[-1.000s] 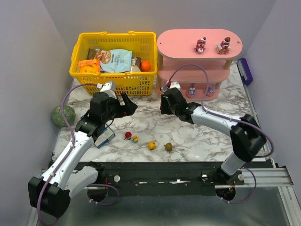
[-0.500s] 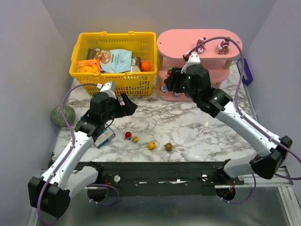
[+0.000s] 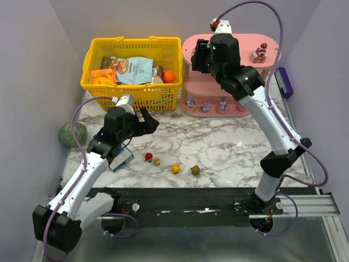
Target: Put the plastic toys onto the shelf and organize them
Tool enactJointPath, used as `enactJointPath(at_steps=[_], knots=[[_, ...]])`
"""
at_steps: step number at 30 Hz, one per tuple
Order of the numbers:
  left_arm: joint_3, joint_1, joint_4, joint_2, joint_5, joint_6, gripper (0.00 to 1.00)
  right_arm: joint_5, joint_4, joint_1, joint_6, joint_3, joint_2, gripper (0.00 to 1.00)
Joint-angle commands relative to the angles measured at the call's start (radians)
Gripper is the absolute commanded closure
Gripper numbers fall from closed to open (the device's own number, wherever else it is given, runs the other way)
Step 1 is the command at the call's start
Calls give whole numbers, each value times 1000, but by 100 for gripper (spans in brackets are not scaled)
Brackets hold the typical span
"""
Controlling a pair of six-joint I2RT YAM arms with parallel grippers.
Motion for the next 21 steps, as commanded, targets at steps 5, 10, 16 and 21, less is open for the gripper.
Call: enactJointPath(at_steps=[5,10,16,21], knots=[[3,4,5,-15,6,-1,1,45,-99,-40,-9,148,96,94],[2,4,3,-13,4,1,1,61,-107,-51,11,161,122,94],[-3,4,6,-9,3,1,1,71,-136,-51,19,207,177,93],[-6,4,3,-13,4,2,1,92,-133,-51,20,208,199,93]])
